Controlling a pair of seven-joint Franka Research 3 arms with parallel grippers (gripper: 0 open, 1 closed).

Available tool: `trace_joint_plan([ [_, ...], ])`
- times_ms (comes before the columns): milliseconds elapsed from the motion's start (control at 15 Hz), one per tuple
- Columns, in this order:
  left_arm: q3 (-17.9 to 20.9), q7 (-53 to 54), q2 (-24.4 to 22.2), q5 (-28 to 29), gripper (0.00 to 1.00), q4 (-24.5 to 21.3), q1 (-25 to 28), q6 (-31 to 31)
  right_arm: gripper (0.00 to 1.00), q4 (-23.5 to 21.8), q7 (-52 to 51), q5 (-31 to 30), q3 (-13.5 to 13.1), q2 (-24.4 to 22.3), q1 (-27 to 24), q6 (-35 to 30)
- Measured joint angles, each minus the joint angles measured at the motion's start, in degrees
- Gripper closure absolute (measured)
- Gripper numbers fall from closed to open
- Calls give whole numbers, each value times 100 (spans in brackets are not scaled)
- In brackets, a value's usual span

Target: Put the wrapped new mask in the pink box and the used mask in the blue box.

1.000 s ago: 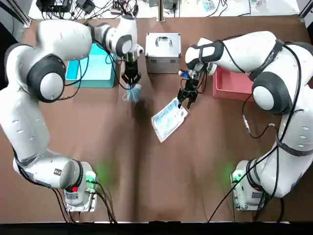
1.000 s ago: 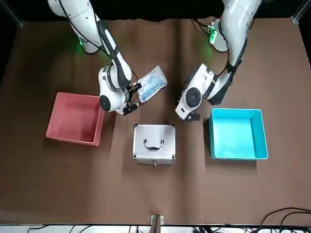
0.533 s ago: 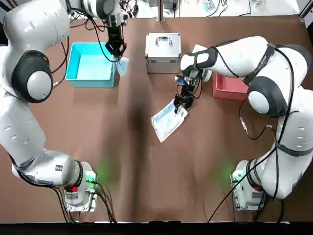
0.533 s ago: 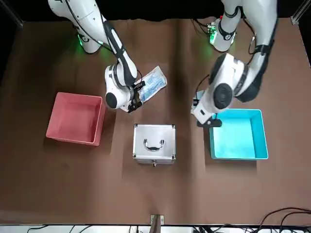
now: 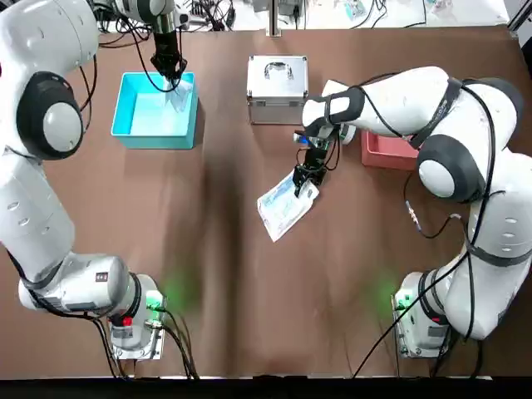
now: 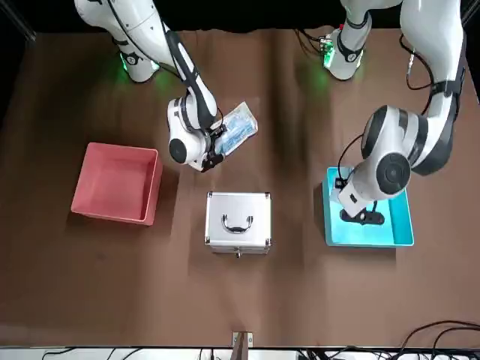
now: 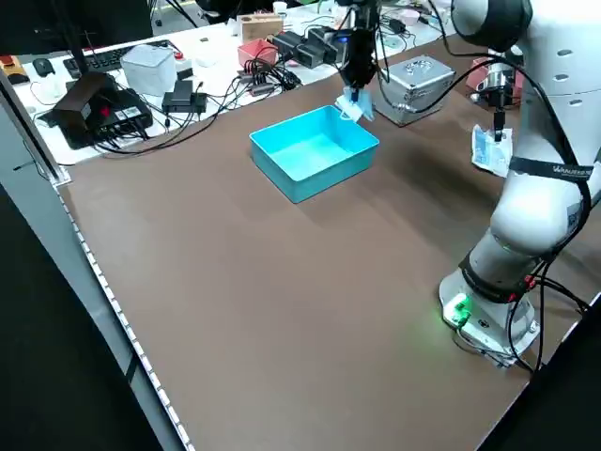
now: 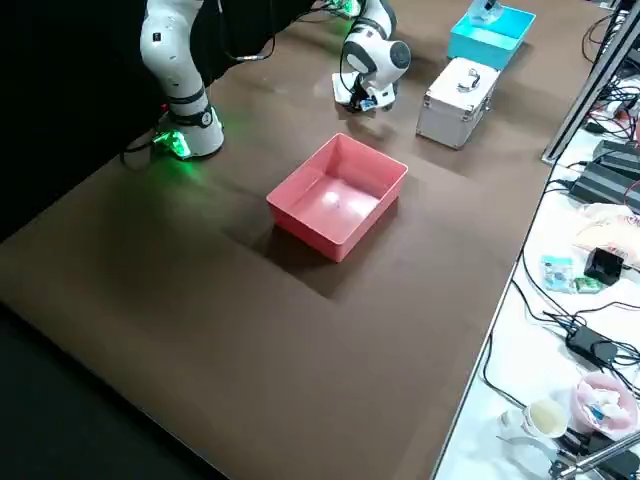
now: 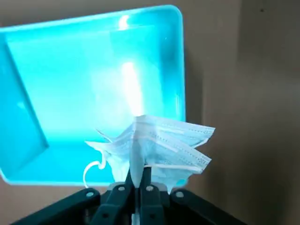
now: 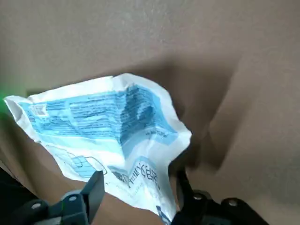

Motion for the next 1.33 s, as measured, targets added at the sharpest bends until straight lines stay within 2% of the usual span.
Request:
trace_joint_plan([
  [133,6,149,206,120,95,5,119,205,48,-1,3,46,2,18,40,0],
  [200,12,182,301,169,95,6,184,244,48,0,2,56,0,25,50,1],
  [400,21,226,609,341,95,10,430,453,58,-1,3,67,-3,31,50,-5],
  [533,23,235,789,418,95,13,552,605,77,1,41,78,-11,32,49,-52],
  [667,25,236,959,539,95,15,613,761,81,3,191,83,-26,32,49,-137],
  [733,25,236,1039,566,95,16,618,808,89,4,230,83,-34,32,49,-165],
  [800,24,236,1106,580,95,16,617,827,92,8,256,83,-44,31,47,-186],
  [933,24,236,1190,585,93,16,619,837,92,36,299,82,-131,30,32,-363],
  [1067,25,235,1202,586,79,21,626,837,92,144,307,34,-430,27,13,-890],
  [1333,24,235,1170,586,41,163,652,839,92,756,794,-128,-1408,-11,-68,-2392],
])
